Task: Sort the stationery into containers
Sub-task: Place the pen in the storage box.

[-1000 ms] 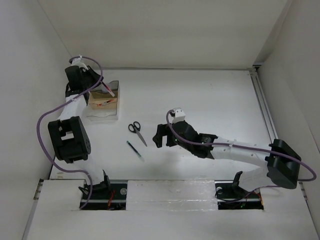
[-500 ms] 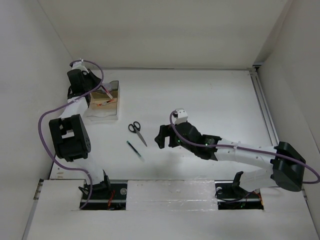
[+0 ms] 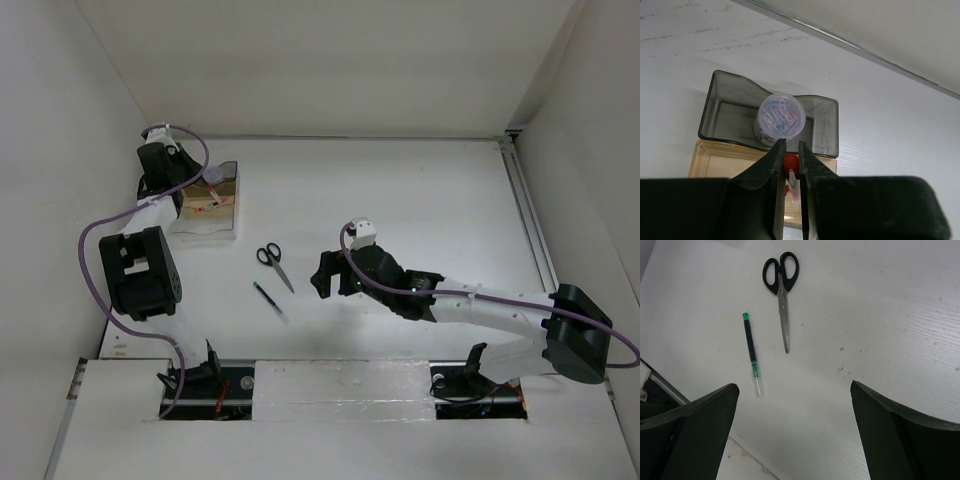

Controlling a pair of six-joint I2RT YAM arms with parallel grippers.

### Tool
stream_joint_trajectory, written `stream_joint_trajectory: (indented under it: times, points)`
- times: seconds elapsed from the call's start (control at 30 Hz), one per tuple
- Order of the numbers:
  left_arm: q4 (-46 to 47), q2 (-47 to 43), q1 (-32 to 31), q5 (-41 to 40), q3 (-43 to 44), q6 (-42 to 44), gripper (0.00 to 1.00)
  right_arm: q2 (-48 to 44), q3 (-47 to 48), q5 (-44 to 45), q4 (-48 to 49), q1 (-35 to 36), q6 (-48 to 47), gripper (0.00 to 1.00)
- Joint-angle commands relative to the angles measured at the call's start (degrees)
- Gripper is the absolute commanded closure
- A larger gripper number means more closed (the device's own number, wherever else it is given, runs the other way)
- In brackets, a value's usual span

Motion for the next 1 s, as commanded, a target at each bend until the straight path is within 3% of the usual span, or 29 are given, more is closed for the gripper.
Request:
stream_joint_trajectory:
  times: [0.0,0.97]
  points:
    - [1.09,0.33,0.01,-2.36,-0.22,1.88,1.00,-2.05,-0.47,0.10,2.83,0.55,-0.77,0.00]
    - [-0.66,0.85,0.01,-7.02,-1.27,4.70,1.00,-2.05,-0.47,0.10,2.83,0.55,-1.82,0.00]
